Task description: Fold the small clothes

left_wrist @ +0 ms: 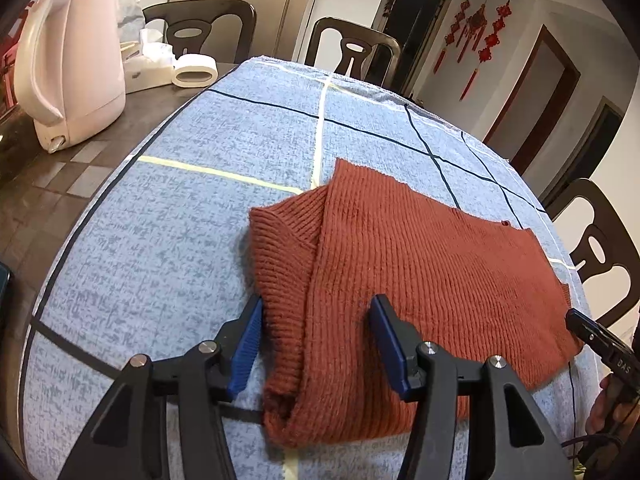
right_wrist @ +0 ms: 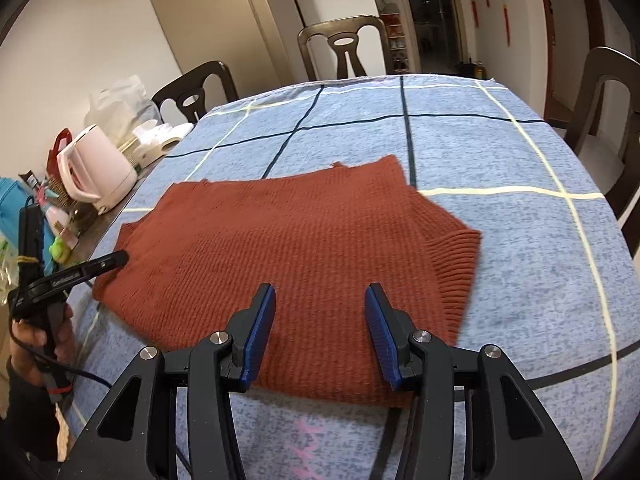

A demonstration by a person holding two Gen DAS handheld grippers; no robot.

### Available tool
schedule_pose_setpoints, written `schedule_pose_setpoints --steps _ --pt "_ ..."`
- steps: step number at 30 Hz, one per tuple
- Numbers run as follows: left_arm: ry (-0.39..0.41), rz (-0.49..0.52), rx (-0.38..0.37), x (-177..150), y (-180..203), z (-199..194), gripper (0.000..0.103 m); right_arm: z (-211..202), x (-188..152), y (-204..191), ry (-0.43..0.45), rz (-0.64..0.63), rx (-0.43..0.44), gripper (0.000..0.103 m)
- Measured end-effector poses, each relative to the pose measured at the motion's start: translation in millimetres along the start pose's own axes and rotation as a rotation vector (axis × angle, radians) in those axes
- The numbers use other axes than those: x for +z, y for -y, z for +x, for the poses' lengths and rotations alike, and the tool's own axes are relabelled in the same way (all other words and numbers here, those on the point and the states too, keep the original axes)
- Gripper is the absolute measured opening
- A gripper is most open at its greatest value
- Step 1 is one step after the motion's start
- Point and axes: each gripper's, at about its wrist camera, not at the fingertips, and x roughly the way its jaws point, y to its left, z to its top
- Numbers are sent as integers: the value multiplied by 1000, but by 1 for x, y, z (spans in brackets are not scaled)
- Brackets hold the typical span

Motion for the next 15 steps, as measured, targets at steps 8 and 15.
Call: schedule_pose_setpoints --steps 8,15 --pt "5 12 4 6 5 7 59 3 -2 -4 -5 -1 11 47" --pt "12 19 6 6 5 8 59 7 -3 -4 -17 -1 5 47"
